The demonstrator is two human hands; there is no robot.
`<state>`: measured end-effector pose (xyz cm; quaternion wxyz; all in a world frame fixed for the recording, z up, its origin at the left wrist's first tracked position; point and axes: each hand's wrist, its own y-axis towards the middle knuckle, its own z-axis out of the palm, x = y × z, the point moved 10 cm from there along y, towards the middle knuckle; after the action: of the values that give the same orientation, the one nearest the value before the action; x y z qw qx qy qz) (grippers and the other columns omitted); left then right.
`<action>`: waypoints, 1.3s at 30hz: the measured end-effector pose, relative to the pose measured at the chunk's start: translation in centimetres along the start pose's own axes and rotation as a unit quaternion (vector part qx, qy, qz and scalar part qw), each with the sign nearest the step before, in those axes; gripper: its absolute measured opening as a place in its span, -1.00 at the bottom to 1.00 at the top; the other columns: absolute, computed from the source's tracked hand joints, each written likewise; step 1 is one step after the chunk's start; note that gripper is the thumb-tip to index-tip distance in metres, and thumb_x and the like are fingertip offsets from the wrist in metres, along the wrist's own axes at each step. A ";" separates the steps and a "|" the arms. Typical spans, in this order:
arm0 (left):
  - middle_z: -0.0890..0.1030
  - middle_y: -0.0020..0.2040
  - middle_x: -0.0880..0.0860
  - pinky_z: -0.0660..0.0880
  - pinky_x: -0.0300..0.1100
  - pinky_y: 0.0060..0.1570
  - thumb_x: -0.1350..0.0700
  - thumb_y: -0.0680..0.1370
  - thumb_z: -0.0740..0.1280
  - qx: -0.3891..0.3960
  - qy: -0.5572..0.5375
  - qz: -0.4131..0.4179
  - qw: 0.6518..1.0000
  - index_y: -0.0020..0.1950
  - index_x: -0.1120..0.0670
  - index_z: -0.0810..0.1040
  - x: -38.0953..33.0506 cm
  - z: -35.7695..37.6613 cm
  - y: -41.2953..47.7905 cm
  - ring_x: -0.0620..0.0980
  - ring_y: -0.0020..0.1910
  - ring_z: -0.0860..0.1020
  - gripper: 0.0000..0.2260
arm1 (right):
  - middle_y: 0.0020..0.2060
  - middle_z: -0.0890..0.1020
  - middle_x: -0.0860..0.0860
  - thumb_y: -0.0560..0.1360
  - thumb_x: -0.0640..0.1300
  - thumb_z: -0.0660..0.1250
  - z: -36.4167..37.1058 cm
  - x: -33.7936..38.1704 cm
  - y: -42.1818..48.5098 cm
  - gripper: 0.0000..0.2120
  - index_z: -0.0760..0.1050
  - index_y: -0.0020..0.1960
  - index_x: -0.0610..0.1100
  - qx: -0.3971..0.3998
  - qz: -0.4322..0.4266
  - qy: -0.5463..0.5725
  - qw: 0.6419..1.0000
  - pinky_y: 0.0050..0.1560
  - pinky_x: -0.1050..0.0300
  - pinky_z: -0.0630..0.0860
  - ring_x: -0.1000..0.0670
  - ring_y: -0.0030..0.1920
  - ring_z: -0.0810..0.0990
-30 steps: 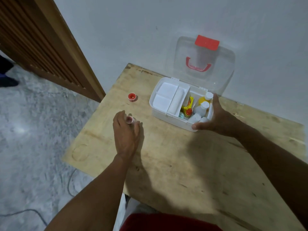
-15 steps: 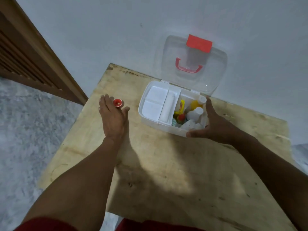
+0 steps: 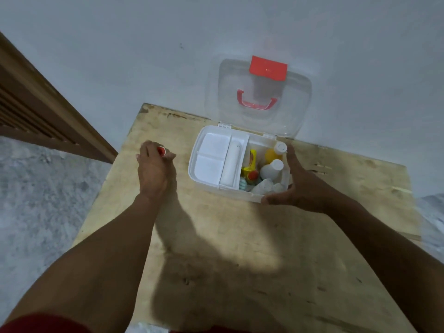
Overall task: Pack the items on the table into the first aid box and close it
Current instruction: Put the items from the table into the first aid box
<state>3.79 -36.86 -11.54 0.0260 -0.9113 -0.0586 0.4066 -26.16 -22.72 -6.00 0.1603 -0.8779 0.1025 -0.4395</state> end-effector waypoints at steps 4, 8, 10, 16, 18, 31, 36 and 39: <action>0.46 0.02 -0.08 0.42 -0.55 -0.36 0.14 0.64 0.22 -0.051 -0.056 -0.038 0.996 0.21 0.14 0.35 -2.1 -1.3 -1.3 -0.25 -0.18 0.51 -0.83 | 0.18 0.24 0.49 0.24 0.02 0.63 -0.1 -0.6 0.2 0.22 -0.23 0.52 0.22 -0.002 -0.005 0.010 1.000 -0.09 0.59 0.32 0.35 0.14 0.39; 0.44 0.19 0.04 0.47 -0.42 0.00 0.11 0.63 0.30 -0.069 -0.048 0.030 0.996 0.31 0.13 0.45 -5.4 -2.7 -3.7 -0.16 -0.07 0.53 -0.73 | 0.35 0.29 0.28 0.21 0.05 0.66 0.1 -0.6 0.1 0.24 -0.21 0.53 0.18 0.000 -0.018 0.020 1.000 0.18 0.31 0.45 0.16 0.30 0.38; 0.39 0.25 0.07 0.42 -0.35 0.12 0.15 0.62 0.33 -0.055 -0.025 0.101 0.993 0.38 0.12 0.46 -7.5 -3.0 -4.6 -0.11 0.04 0.47 -0.67 | 0.37 0.31 0.23 0.20 0.02 0.66 -0.1 -0.6 -0.1 0.23 -0.19 0.52 0.17 -0.006 -0.018 0.025 1.000 0.12 0.40 0.44 0.15 0.29 0.40; 0.51 0.22 0.10 0.35 -0.37 0.04 0.18 0.58 0.38 0.009 0.010 0.222 0.975 0.36 0.12 0.52 -13.8 -3.0 -5.1 -0.14 0.05 0.42 -0.66 | 0.39 0.39 0.15 0.06 0.15 0.69 0.1 -0.6 -0.1 0.31 -0.17 0.50 0.27 0.004 0.004 0.038 0.999 0.24 -0.03 0.55 0.02 0.32 0.49; 0.56 0.23 0.10 0.33 -0.37 0.06 0.20 0.57 0.40 0.050 0.031 0.258 0.964 0.34 0.12 0.55 -15.2 -2.0 -5.2 -0.09 0.08 0.48 -0.67 | 0.39 0.40 0.16 0.03 0.19 0.69 -0.1 -0.7 -0.1 0.34 -0.21 0.48 0.33 0.003 0.023 0.033 0.999 0.23 -0.07 0.57 0.01 0.29 0.53; 0.65 0.08 0.08 0.42 -0.01 0.27 0.30 0.51 0.41 0.136 0.042 0.227 0.963 0.16 0.11 0.61 -14.9 2.0 -3.0 0.10 0.08 0.57 -0.75 | 0.38 0.34 0.18 0.14 0.03 0.68 0.1 -0.6 -0.3 0.34 -0.29 0.52 0.25 0.005 0.092 0.006 0.996 0.29 0.08 0.44 0.00 0.33 0.41; 0.64 0.04 0.04 0.46 0.10 0.23 0.24 0.50 0.42 0.148 0.032 0.240 0.959 0.13 0.02 0.59 -14.8 3.2 -2.7 0.12 0.04 0.59 -0.76 | 0.45 0.31 0.11 0.15 0.06 0.67 0.1 -0.8 -0.2 0.35 -0.32 0.51 0.26 0.002 0.092 0.005 0.996 0.32 0.04 0.42 -0.03 0.35 0.39; 0.57 0.31 0.11 0.38 0.13 0.36 0.19 0.49 0.48 0.159 0.030 0.232 0.959 0.44 0.08 0.46 -14.4 3.2 -2.8 0.16 0.33 0.48 -0.48 | 0.41 0.32 0.13 0.18 0.04 0.67 0.2 -0.8 -0.1 0.34 -0.33 0.52 0.22 0.007 0.090 0.004 0.996 0.28 0.09 0.41 -0.02 0.34 0.39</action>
<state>-8.43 -35.97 -2.78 0.0771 -0.8957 0.2210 0.3782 -26.51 -22.32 -6.65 0.2048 -0.8622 0.1786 -0.4275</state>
